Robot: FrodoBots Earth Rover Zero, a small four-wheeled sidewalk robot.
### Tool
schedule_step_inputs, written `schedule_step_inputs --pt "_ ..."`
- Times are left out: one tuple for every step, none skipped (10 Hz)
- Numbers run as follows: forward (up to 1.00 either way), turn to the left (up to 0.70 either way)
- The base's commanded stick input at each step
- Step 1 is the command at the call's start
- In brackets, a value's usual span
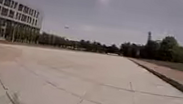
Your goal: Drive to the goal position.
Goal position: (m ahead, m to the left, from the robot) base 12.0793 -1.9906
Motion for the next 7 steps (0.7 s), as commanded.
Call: schedule_step_inputs --pt "1.00 -0.40" --pt "1.00 -0.40" --pt "1.00 -0.26" --pt "1.00 -0.10" --pt "1.00 0.00" --pt "1.00 0.00" --pt "1.00 0.00"
